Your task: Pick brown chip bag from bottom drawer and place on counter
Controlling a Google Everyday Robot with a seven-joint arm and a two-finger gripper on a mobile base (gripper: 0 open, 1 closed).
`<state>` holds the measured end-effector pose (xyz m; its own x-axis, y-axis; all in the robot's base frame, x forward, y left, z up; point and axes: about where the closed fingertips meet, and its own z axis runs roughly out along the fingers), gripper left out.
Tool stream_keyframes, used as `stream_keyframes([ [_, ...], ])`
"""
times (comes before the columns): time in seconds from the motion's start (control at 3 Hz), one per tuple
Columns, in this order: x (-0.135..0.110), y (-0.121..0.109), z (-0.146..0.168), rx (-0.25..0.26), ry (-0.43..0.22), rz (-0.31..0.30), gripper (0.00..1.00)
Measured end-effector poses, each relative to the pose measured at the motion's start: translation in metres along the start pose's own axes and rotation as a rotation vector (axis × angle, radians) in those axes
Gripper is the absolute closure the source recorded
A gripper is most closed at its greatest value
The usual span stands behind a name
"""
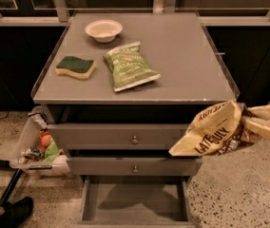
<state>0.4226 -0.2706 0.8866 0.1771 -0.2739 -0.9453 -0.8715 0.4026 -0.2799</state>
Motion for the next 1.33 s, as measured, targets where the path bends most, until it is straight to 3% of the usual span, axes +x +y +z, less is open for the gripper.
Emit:
stream_keyframes([
  [0.67,-0.041,-0.076,0.031,-0.143,0.101,-0.078,1.0],
  [1.33,-0.055,-0.14,0.096,-0.287,0.118,-0.092,1.0],
])
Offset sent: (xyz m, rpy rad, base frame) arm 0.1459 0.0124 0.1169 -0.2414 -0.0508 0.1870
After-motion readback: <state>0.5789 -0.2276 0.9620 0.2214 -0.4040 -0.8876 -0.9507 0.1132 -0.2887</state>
